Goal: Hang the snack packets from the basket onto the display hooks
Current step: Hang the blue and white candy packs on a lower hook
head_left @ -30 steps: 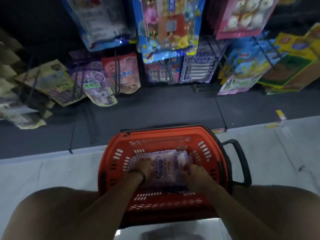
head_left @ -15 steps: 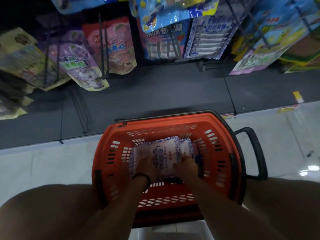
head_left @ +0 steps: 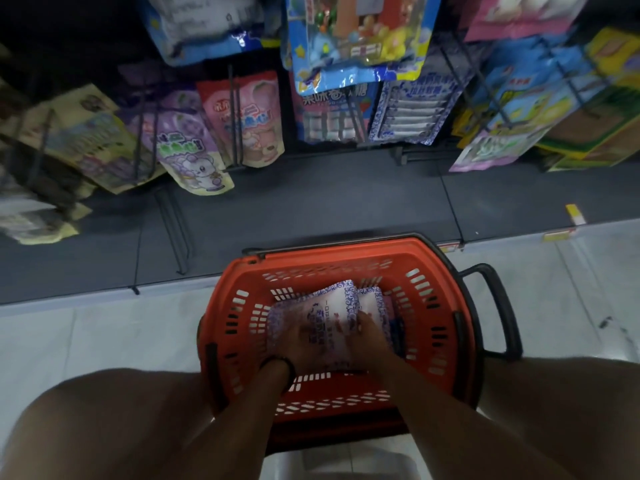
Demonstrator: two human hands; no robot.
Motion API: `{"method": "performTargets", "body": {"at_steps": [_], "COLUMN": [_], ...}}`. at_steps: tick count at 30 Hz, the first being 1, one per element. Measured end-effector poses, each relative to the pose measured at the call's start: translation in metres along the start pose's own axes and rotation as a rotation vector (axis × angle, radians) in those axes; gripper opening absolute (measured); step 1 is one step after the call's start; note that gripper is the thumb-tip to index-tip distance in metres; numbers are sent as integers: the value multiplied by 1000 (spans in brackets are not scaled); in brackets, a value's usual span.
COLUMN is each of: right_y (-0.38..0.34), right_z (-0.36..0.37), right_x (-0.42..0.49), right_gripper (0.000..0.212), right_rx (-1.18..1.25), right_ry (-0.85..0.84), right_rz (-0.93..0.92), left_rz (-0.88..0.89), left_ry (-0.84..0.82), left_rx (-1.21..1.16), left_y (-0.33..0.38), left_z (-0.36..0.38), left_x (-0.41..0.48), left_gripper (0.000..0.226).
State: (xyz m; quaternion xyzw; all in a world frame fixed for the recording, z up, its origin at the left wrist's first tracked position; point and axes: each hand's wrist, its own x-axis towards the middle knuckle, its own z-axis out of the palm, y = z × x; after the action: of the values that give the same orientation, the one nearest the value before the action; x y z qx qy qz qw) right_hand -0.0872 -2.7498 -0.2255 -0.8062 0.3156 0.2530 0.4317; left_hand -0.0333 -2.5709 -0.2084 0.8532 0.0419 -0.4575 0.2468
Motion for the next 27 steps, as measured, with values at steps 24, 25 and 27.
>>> {"method": "performTargets", "body": {"at_steps": [24,25,27], "right_y": [-153,-149,-138], "right_z": [-247,-247,-243], "right_x": [-190,-191,-199], "right_gripper": [24,29,38], "right_rx": [473,595,735], "right_ry": [-11,20,-77], "right_rz": [-581,-543,-494], "left_rz": [763,761,756], "left_ry": [56,83,120], "left_rx": [-523,-549,-612], "left_y": [74,76,82], "left_z": [-137,-136,-133], "left_x": [-198,-204,-220], "left_gripper": [38,37,36]}}
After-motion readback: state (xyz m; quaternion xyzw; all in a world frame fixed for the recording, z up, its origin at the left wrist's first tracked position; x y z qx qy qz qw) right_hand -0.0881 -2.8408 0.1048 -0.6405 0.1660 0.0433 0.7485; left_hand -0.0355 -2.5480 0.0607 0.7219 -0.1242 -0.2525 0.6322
